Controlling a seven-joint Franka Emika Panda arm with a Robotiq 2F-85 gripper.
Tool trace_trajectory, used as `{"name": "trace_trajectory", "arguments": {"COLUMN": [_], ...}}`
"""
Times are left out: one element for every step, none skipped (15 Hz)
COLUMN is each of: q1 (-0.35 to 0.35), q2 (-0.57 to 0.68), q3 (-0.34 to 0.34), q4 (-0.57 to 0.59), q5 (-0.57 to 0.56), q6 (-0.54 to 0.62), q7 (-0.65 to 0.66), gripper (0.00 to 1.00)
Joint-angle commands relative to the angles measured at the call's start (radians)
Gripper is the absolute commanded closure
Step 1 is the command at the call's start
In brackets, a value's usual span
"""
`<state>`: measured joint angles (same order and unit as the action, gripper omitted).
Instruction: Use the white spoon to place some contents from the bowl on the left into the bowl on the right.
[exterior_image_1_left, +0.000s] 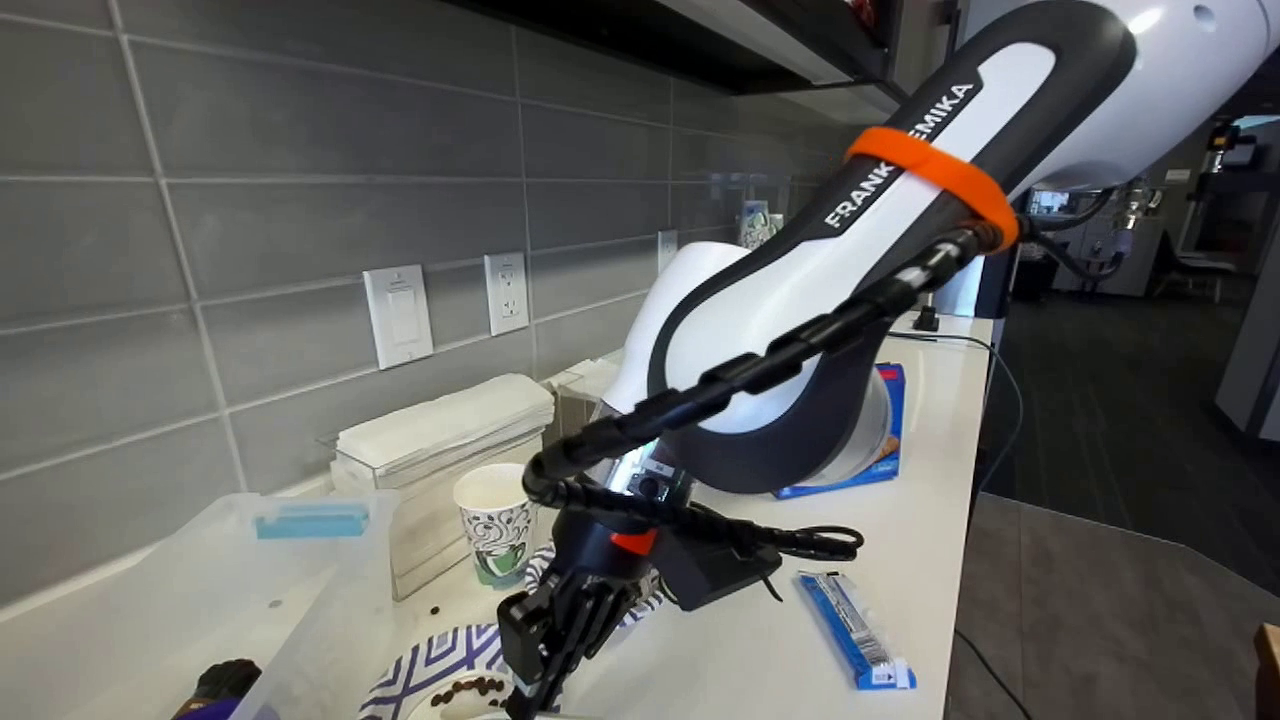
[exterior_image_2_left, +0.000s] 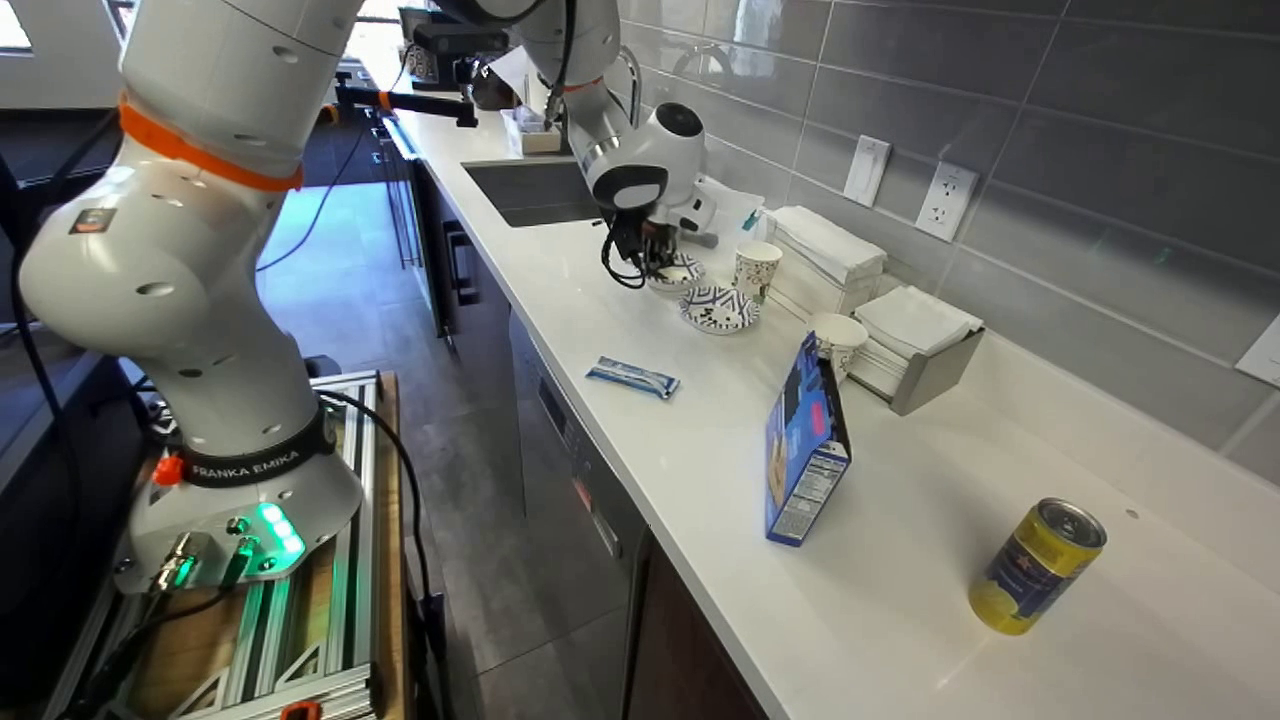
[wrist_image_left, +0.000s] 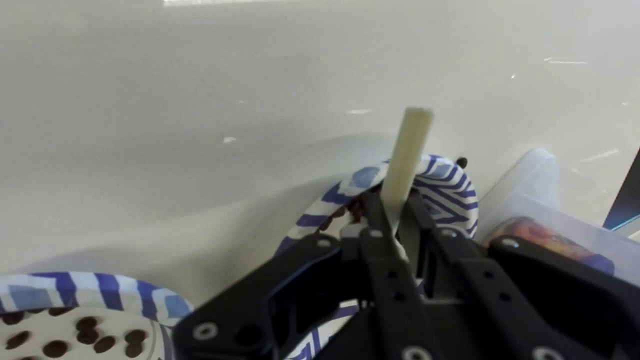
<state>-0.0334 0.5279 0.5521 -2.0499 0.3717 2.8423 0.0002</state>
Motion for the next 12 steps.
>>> {"name": "trace_trajectory", "arguments": {"q1": [0.008,0.007,0.005,0.002,0.003,0.005,0.004,0.005,0.007,0.006,0.003,-0.002], "q2": [-0.081,-0.09,-0.097,-0.102,-0.104,-0.105,-0.106,-0.107,-0.106,-0.104,-0.098,-0.093], "q3": [-0.009,-0.003,0.004,0.01,0.012,0.011,0.015,0.014,0.009,0.008,0.01,0.013], "q4": [-0.06,-0.062,-0.06,-0.055,-0.049,-0.042,-0.036,-0.033,-0.031,-0.028,-0.027,-0.025], "q5": [0.054,0.062,0.069,0.082,0.094,0.107,0.126,0.143,0.157,0.177,0.199,0.226], "q6": [-0.056,-0.07,-0.083,-0.103,-0.118,-0.13,-0.14,-0.147,-0.149,-0.152,-0.147,-0.146], "q7": [-0.021,-0.035,-0.052,-0.067,-0.081,-0.092,-0.102,-0.112,-0.118,-0.124,-0.132,-0.141], "gripper": [0.97,0.97,0.97,0.97,0.97,0.97,0.97,0.97,0.97,0.97,0.97,0.97]}}
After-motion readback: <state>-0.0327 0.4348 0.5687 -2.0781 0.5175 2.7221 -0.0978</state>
